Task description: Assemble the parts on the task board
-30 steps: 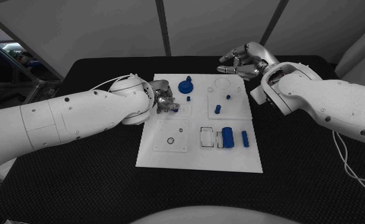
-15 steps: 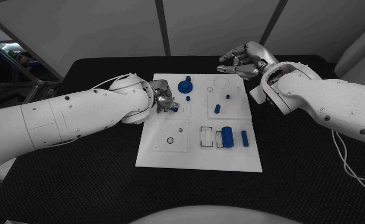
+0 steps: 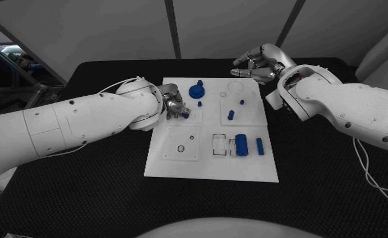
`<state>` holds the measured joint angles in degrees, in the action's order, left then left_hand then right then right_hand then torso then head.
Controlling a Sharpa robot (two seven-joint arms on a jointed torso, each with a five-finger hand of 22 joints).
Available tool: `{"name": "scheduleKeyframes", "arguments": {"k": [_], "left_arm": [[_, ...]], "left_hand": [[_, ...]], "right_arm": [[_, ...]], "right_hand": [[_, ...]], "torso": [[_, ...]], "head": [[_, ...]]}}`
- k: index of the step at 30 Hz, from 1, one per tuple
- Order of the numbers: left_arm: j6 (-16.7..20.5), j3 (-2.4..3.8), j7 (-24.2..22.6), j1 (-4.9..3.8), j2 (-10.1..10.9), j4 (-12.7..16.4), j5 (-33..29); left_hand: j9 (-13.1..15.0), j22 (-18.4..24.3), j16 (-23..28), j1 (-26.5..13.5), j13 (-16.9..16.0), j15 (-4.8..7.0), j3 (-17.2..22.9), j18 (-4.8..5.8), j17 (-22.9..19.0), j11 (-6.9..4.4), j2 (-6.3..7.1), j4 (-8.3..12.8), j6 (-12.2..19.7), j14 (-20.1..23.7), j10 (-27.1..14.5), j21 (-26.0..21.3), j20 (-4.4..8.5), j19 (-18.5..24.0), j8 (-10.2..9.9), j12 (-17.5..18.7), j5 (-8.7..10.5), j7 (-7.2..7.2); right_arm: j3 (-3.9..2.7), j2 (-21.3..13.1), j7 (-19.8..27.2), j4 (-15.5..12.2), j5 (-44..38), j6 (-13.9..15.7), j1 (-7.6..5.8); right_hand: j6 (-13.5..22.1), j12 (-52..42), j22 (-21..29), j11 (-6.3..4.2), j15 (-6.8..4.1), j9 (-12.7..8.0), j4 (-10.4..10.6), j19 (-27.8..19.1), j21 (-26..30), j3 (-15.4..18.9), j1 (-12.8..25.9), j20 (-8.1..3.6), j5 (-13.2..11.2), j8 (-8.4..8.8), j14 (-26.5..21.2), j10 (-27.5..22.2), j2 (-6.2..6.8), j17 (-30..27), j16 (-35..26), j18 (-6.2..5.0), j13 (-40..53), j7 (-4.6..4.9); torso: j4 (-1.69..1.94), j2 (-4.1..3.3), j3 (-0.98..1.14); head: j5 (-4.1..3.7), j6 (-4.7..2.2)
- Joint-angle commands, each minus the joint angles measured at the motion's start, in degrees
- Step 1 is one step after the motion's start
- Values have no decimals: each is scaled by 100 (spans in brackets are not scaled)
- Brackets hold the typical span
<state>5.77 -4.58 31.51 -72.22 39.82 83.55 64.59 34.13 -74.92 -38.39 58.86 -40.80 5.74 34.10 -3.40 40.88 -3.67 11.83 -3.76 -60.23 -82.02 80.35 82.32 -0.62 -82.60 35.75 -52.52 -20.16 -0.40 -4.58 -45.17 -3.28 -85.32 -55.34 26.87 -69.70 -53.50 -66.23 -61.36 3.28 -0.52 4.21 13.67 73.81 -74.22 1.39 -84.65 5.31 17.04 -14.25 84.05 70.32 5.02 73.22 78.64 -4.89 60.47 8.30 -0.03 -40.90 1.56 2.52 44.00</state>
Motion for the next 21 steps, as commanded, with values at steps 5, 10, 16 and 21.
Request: {"name": "scheduleKeyframes", "arguments": {"k": [5, 10, 16, 21], "left_arm": [[-123, -17, 37, 16, -6, -40, -90], [-140, -17, 46, 16, -5, -50, -93], [-141, -17, 58, 16, -7, -59, -97], [-139, -17, 65, 16, -7, -72, -99]], "left_hand": [[-17, -265, 19, -15, -4, 32, -373, 36, 12, -29, -58, -138, -68, 8, 26, -8, 14, -36, -21, -18, 27, -3], [-25, -285, 22, -17, -13, 33, -563, 40, 15, -31, -60, -203, -88, 7, 28, 0, 16, -47, -27, -33, 24, -7], [-38, -308, 24, -20, -22, 34, -798, 45, 20, -35, -68, -302, -111, 5, 33, 8, 16, -59, -39, -50, 14, -10], [-46, -330, 25, -24, -31, 34, -936, 49, 24, -34, -86, -374, -128, 3, 37, 18, 18, -71, -45, -63, 10, -12]], "right_arm": [[-4, 4, 10, 2, -16, -30, -7], [-4, 5, 8, 3, -16, -32, -7], [-4, 8, 6, 5, -16, -34, -7], [-4, 8, 3, 9, -16, -34, -7]], "right_hand": [[21, 38, 7, -3, -50, -7, 16, -46, 27, -26, 54, -7, 19, -30, 197, -31, 19, -4, -19, -114, -5, -12], [21, 38, 7, -3, -50, -7, 16, -46, 27, -26, 54, -7, 19, -30, 197, -31, 19, -4, -19, -114, -5, -12], [22, 37, 6, -3, -50, -7, 20, -43, 28, -25, 62, -7, 24, -31, 197, -30, 19, -5, -21, -113, -4, -12], [22, 37, 6, -3, -50, -7, 20, -43, 28, -25, 62, -7, 24, -31, 197, -30, 19, -5, -21, -113, -4, -12]], "torso": [[1, 1, -3], [3, 2, 0], [1, 2, -1], [0, 0, 0]], "head": [[-1, 11], [3, 20], [-1, 17], [2, 16]]}}
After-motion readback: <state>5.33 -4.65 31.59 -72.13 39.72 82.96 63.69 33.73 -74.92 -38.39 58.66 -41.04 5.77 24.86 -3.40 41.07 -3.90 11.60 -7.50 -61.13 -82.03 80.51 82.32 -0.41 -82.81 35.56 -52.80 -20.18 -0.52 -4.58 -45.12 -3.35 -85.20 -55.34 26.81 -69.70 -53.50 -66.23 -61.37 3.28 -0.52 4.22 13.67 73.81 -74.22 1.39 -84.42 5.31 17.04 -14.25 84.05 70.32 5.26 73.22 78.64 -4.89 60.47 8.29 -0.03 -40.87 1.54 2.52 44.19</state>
